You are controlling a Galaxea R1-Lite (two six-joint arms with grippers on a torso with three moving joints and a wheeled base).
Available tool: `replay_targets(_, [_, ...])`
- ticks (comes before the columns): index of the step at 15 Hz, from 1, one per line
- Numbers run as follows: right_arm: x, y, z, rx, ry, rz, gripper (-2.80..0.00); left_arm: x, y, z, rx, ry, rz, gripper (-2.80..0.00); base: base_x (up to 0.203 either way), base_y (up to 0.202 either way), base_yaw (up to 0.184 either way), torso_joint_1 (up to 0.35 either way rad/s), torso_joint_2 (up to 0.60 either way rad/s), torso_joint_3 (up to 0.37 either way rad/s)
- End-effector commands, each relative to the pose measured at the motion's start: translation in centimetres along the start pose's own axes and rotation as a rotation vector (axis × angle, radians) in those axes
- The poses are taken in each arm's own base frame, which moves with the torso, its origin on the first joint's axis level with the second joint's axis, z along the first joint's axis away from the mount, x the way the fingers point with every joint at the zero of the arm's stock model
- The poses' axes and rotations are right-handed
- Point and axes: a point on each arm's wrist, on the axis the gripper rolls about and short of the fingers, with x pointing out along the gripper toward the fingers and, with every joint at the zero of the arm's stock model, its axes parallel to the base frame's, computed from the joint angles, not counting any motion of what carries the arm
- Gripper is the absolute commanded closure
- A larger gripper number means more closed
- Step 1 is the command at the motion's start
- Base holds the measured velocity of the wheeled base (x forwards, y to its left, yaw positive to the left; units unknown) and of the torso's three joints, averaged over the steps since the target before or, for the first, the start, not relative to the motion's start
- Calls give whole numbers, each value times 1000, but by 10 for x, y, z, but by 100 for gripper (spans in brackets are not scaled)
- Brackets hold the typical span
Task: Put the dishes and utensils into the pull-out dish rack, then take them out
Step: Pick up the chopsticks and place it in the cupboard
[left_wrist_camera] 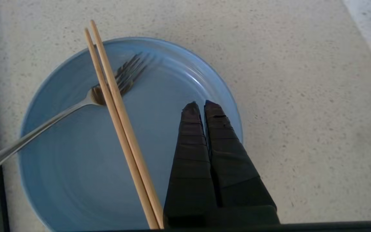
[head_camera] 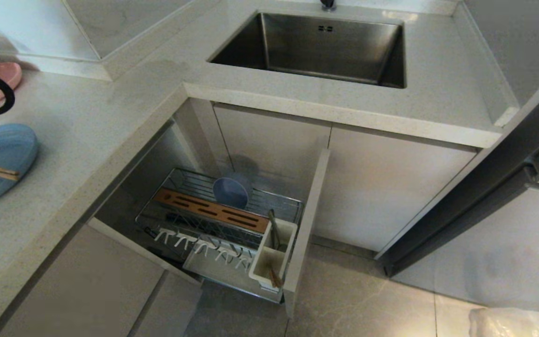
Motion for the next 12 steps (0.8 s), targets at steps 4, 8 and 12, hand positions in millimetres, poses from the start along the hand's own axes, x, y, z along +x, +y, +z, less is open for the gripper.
replay_targets(4, [0,0,0,0,1,0,0,5,7,-3,12,27,54,0,0,0,0,0,0,0])
replay_targets(8, [0,0,0,0,0,0,0,1,24,-22,9,114,112,0,0,0,0,0,0,0])
replay_targets(12, [0,0,0,0,1,0,0,-13,36,-19,-67,154,61,0,0,0,0,0,0,0])
